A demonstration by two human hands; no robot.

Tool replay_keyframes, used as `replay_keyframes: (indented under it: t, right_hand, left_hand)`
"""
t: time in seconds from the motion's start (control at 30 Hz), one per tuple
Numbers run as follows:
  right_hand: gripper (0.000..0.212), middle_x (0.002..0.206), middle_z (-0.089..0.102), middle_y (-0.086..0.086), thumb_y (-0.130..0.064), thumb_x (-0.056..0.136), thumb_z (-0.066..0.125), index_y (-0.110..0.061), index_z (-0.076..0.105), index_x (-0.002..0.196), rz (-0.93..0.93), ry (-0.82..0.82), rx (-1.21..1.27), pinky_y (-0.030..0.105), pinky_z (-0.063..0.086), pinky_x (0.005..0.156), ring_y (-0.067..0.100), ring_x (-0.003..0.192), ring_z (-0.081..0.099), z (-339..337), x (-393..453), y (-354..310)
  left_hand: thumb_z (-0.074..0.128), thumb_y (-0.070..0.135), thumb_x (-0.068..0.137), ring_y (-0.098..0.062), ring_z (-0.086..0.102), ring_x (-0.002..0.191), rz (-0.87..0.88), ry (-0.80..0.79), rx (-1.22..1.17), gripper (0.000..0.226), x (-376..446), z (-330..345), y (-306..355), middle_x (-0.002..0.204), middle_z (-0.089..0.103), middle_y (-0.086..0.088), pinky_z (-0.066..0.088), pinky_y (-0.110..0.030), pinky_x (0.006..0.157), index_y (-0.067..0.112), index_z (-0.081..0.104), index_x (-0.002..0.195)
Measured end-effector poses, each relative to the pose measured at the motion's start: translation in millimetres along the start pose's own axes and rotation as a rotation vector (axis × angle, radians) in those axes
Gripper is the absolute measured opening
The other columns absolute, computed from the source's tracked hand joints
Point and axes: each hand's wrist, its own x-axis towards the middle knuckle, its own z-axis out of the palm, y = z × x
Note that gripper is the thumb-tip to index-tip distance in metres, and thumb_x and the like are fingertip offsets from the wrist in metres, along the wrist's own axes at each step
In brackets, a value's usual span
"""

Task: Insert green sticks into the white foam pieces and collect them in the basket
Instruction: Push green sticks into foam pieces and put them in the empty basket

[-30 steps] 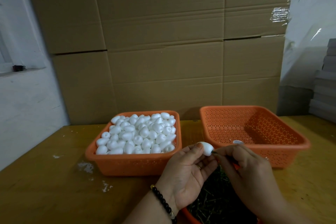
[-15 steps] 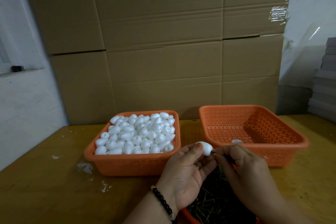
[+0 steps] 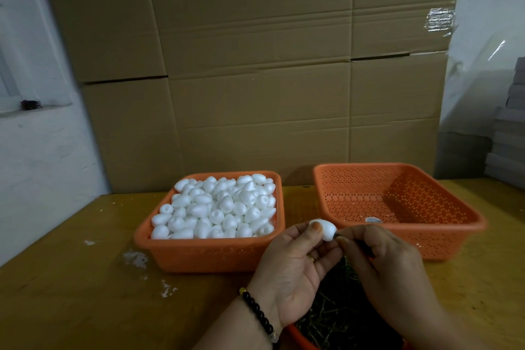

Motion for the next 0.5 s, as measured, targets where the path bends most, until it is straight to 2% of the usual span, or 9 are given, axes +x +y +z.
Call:
replay_keyframes:
  t: [0.17,0.27,0.33,0.43,0.5]
  right_hand:
    - [0.016,0.078,0.067,-0.011,0.000,0.073,0.076,-0.012,0.072,0.084,0.002,-0.012,-0.010,-0.001,0.040,0.068,-0.005,0.080,0.061,0.3,0.8,-0.6]
    - [0.020,0.081,0.068,-0.014,-0.001,0.074,0.077,-0.015,0.072,0.088,0.020,-0.033,0.003,0.002,0.043,0.068,-0.004,0.080,0.062,-1.2,2.0,-2.4]
    - [0.027,0.086,0.067,-0.018,-0.004,0.075,0.077,-0.018,0.069,0.097,0.041,-0.038,0.030,0.004,0.046,0.071,-0.006,0.083,0.063,-2.5,2.0,-3.7]
    - [0.049,0.094,0.066,-0.019,-0.006,0.074,0.078,-0.023,0.058,0.116,0.112,-0.030,0.129,0.006,0.049,0.076,-0.012,0.088,0.063,-4.3,0.7,-5.1]
    - [0.058,0.098,0.065,-0.017,-0.009,0.074,0.079,-0.028,0.051,0.121,0.147,-0.039,0.157,0.007,0.050,0.078,-0.012,0.090,0.063,-4.7,0.8,-6.1]
  left_hand:
    - [0.061,0.007,0.084,-0.018,0.068,0.076,-0.005,0.012,0.011,0.018,-0.5,-0.5,0.6,0.085,0.070,-0.013,0.057,-0.027,0.065,0.001,0.062,0.101]
    - [0.062,0.006,0.083,-0.019,0.068,0.078,0.001,0.005,-0.001,0.020,0.0,-0.4,2.1,0.087,0.069,-0.014,0.057,-0.028,0.065,0.001,0.062,0.103]
    - [0.063,0.006,0.079,-0.021,0.067,0.081,0.013,-0.003,-0.012,0.026,0.4,-0.2,3.5,0.090,0.069,-0.015,0.058,-0.030,0.068,0.001,0.062,0.104]
    - [0.062,0.004,0.077,-0.022,0.065,0.084,0.021,-0.019,-0.051,0.030,0.7,-1.0,6.2,0.091,0.068,-0.018,0.059,-0.031,0.073,0.000,0.063,0.107]
    - [0.061,0.003,0.078,-0.022,0.066,0.083,0.017,-0.021,-0.066,0.030,0.8,-1.9,7.7,0.093,0.069,-0.018,0.059,-0.032,0.072,0.001,0.063,0.108]
